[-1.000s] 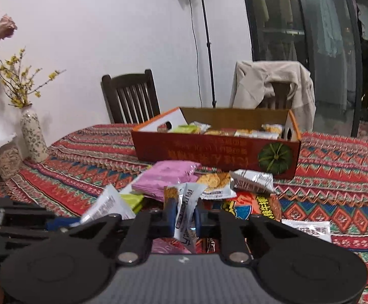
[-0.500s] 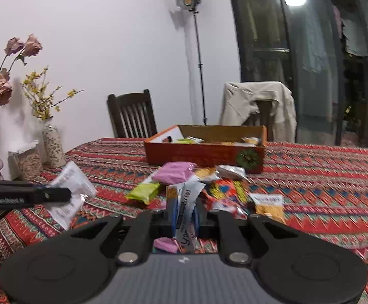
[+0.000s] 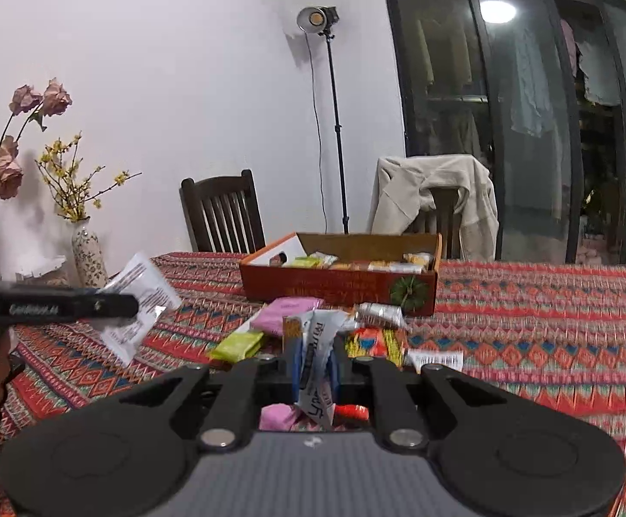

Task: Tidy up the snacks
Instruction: 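Lift both held white packets and carry them over the box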

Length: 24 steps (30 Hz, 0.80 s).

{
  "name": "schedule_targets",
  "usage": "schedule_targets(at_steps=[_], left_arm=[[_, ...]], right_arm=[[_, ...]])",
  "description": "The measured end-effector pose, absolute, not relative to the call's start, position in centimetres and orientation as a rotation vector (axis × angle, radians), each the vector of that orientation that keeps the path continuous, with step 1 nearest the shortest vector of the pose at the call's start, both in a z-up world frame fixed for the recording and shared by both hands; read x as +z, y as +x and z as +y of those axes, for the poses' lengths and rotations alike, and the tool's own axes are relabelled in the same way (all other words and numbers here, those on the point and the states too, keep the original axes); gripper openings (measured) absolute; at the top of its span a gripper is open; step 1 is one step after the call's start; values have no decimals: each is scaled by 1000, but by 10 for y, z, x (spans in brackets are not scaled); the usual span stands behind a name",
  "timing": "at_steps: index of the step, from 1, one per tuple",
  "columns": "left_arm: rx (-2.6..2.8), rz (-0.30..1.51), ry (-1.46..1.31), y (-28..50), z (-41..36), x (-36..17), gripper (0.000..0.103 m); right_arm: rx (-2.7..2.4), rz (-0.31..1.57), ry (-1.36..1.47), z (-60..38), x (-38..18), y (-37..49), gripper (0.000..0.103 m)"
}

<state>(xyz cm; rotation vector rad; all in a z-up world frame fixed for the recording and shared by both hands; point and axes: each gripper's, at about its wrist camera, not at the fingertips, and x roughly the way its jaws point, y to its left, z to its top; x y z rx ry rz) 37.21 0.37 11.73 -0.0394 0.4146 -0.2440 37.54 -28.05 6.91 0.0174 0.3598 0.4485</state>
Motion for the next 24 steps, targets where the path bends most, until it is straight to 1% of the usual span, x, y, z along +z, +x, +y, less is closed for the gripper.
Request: schedule_targets(at_steps=[6, 10, 15, 19, 24], left_arm=[[-272, 401, -63, 448, 15, 148, 13], [-288, 437, -112, 514, 24, 160, 12], [-270, 465, -122, 595, 23, 164, 13], [-259, 501, -146, 657, 21, 160, 13], [-231, 553, -144, 721, 20, 137, 13]], right_arm=[[514, 333, 62, -283, 102, 445, 13], [543, 344, 61, -274, 121, 515, 13], [578, 416, 113, -256, 134, 618, 13], [565, 521, 160, -229, 127, 710, 13], [529, 670, 161, -188, 95, 807, 13]])
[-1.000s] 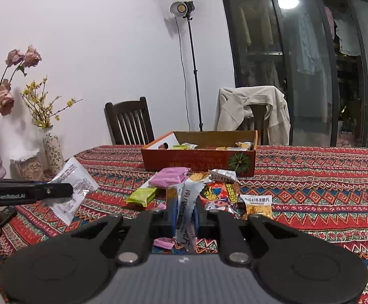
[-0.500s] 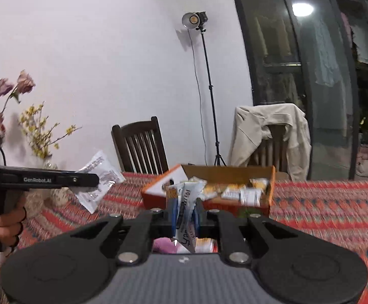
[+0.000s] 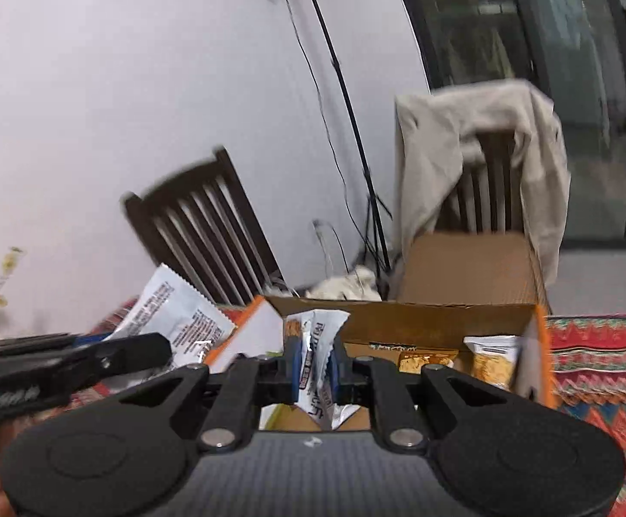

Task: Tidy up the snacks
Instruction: 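Lift both held white packets and carry them over the box, then open both tools to release the white packets into the box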

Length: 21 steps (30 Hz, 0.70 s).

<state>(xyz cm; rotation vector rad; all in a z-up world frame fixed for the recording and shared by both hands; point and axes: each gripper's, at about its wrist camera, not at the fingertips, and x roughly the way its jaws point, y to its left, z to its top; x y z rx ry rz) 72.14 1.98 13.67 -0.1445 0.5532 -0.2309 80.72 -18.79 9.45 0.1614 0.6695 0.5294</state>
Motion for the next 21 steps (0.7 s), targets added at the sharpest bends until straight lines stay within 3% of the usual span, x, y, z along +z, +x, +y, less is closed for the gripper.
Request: schedule_targets(at_steps=[10, 14, 15, 17, 18, 19, 21], left_arm=[[-227, 671, -306, 826, 32, 72, 12], [-202, 759, -339, 851, 24, 45, 14], [-174, 784, -317, 854, 22, 42, 18], [-167, 813, -282, 854, 20, 43, 37], [-171, 815, -262, 853, 21, 46, 52], [-169, 805, -238, 849, 21, 51, 59], [-154, 784, -195, 838, 24, 65, 62]], right_arm=[[417, 890, 212, -164, 19, 914, 13], [339, 919, 211, -171, 5, 927, 25], [327, 919, 208, -173, 5, 927, 26], [309, 913, 197, -180, 8, 922, 28], [306, 910, 185, -183, 12, 919, 31], [301, 901, 170, -186, 18, 914, 37], [297, 878, 153, -195, 32, 905, 40]])
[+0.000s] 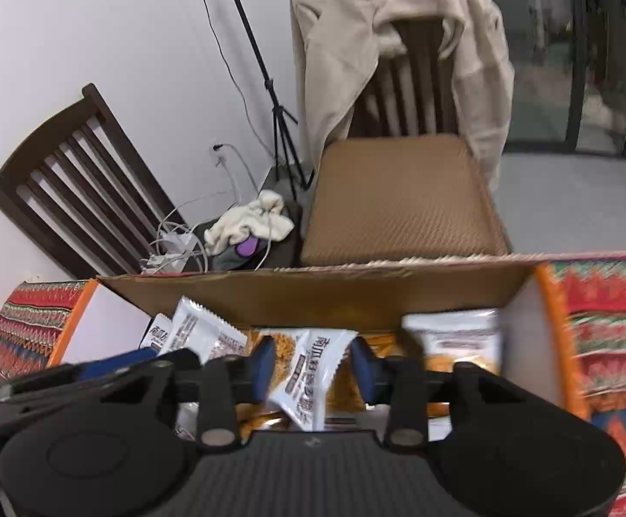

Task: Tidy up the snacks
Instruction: 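Open both tools to release the white packets into the box, then withdraw both tools back toward the snack pile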

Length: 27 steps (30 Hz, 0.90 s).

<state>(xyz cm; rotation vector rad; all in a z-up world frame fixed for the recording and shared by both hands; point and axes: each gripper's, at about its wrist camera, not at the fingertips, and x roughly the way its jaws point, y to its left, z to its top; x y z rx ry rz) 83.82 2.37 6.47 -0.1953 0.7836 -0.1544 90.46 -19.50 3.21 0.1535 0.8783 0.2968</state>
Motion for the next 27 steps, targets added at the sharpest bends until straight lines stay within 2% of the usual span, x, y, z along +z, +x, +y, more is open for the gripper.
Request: schedule_targets(at_steps=[5, 9, 10, 15, 18, 21, 25, 27], left_arm=[[-150, 756, -139, 805, 31, 111, 66], [-168, 711, -81, 759, 33, 163, 77], [-174, 699, -70, 744, 34, 175, 81], [-154, 666, -48, 668, 34, 218, 88], [-157, 650, -46, 609, 33, 232, 97], [-177, 627, -18, 547, 30, 237, 99], [-181, 556, 10, 459, 24, 224, 103], [-191, 542, 19, 421, 19, 209, 103]], right_arm=[[298, 833, 126, -213, 78, 879, 44], [319, 789, 89, -228, 121, 841, 49], [322, 777, 77, -232, 133, 827, 51], [341, 724, 12, -256, 182, 754, 62], [351, 703, -26, -270, 200, 703, 65], [369, 676, -63, -281, 211, 647, 68], [399, 597, -95, -297, 217, 559, 92], [425, 571, -103, -306, 211, 515, 92]])
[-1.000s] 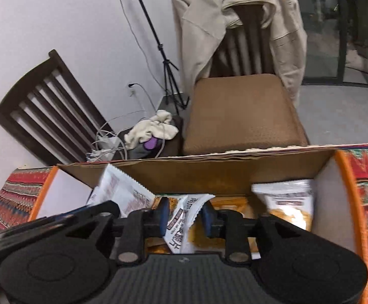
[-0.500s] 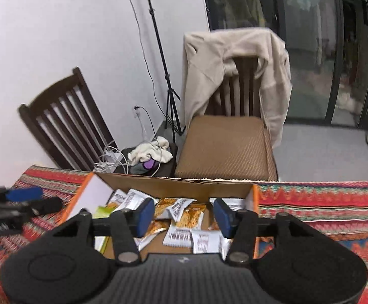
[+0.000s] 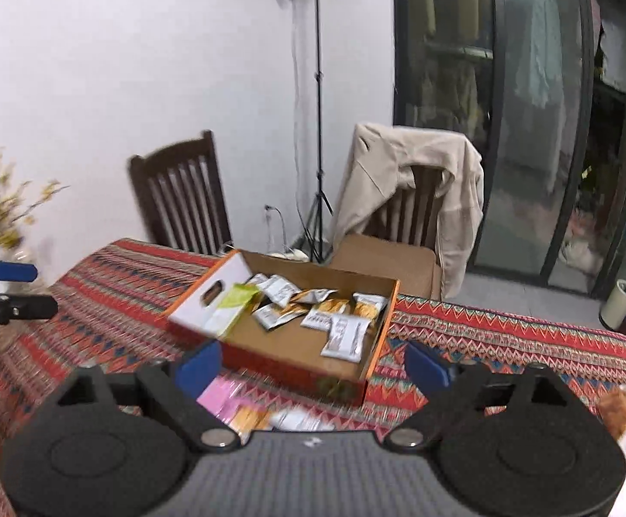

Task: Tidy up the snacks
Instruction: 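Withdraw both tools back toward the snack pile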

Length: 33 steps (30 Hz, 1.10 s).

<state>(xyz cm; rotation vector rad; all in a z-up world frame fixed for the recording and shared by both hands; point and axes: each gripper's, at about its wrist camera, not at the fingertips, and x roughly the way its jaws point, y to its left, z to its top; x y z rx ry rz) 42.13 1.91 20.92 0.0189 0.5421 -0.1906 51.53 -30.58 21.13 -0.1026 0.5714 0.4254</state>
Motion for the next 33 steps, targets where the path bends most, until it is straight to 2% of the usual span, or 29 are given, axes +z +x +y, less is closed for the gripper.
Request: schedule_targets(at_steps=[7, 14, 18, 23, 33], left_arm=[[-142, 498, 18, 303, 1, 128, 103], [-46, 534, 18, 240, -8, 68, 103], [-43, 544, 38, 224, -10, 61, 103], [-51, 520, 29, 219, -11, 63, 103], [-54, 535, -9, 242, -25, 58, 103]], right_arm=[[451, 514, -186, -319, 152, 383, 93], [392, 534, -146, -321, 68, 288, 95], [326, 588, -80, -328, 37, 247, 95], [265, 591, -25, -346, 35, 217, 95], [212, 531, 16, -354, 33, 233, 96]])
